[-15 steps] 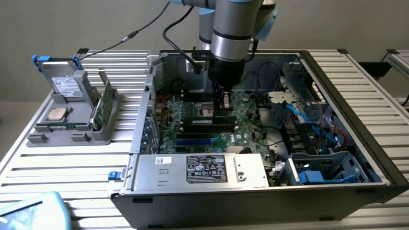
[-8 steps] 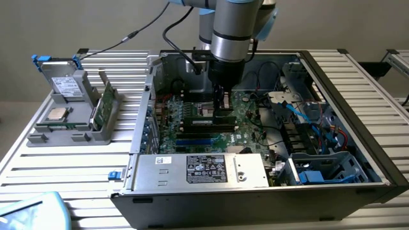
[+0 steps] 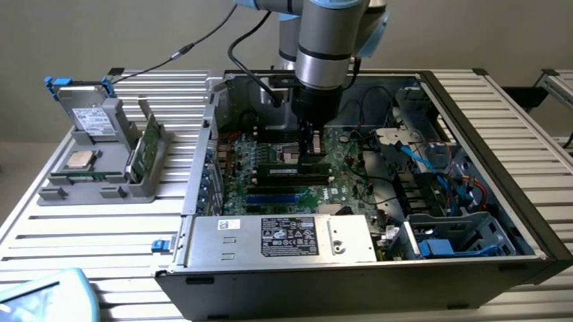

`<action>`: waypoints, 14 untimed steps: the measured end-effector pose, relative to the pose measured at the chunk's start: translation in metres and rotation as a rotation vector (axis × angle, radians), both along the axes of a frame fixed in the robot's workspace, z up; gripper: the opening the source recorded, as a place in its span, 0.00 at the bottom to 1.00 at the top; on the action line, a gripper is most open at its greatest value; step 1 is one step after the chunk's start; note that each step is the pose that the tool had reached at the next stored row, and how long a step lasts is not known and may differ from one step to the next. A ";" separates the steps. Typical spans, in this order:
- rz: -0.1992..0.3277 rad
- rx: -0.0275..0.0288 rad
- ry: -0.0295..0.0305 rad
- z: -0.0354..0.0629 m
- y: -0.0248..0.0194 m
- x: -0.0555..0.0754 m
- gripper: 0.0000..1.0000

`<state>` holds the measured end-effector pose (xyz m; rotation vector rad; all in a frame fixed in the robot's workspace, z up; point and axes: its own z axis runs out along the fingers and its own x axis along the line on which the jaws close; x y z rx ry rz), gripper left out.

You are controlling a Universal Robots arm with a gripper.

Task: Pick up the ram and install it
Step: 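Insert the ram into the slot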

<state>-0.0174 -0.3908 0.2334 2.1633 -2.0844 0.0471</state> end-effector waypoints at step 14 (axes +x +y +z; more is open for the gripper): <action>0.000 0.0019 0.0000 -0.0068 0.0003 0.000 0.14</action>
